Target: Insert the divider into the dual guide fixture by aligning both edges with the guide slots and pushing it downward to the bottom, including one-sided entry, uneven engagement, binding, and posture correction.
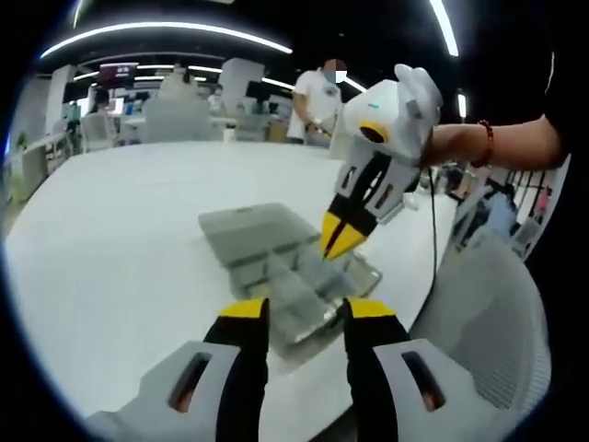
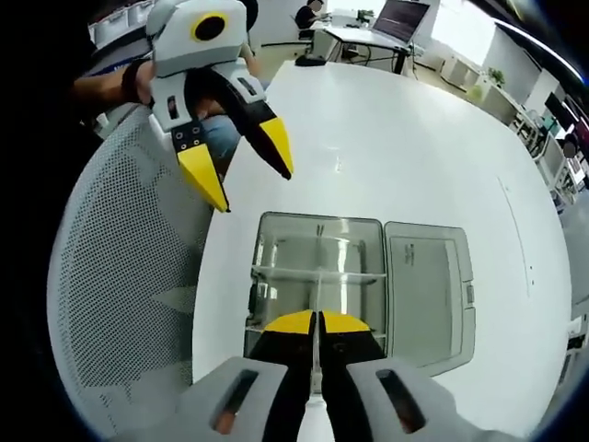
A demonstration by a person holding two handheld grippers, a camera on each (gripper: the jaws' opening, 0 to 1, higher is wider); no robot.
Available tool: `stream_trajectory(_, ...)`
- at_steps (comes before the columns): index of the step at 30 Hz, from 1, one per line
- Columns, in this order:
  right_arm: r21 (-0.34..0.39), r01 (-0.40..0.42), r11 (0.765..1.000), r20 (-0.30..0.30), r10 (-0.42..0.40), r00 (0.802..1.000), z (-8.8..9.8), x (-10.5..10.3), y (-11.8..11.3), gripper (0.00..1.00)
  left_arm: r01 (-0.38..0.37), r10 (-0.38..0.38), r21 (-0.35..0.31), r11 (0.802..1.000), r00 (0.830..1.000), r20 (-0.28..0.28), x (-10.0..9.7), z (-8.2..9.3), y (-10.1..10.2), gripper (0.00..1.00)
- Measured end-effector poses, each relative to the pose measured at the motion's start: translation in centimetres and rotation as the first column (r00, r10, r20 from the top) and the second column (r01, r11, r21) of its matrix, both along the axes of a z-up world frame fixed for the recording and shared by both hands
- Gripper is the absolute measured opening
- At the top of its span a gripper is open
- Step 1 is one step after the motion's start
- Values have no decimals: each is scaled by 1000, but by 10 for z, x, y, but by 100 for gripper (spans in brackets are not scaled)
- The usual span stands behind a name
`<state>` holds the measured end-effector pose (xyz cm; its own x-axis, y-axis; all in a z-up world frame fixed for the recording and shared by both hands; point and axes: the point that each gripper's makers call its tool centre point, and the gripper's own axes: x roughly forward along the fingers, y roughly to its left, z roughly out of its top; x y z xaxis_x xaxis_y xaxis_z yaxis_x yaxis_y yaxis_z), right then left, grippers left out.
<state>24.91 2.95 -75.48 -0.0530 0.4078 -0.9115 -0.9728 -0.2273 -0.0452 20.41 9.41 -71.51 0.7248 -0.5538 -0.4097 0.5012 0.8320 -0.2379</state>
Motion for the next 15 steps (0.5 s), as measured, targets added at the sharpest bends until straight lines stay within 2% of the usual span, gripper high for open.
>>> stream_trajectory(11,-57,0,998,13,1,1000,-17,1,1,0,-15,16,10,1000,1000,-11,3,-2,7,32)
stream_trajectory(15,-72,7,997,9,-6,1000,-21,1,1,0,-43,43,18,999,999,-19,5,-5,13,32)
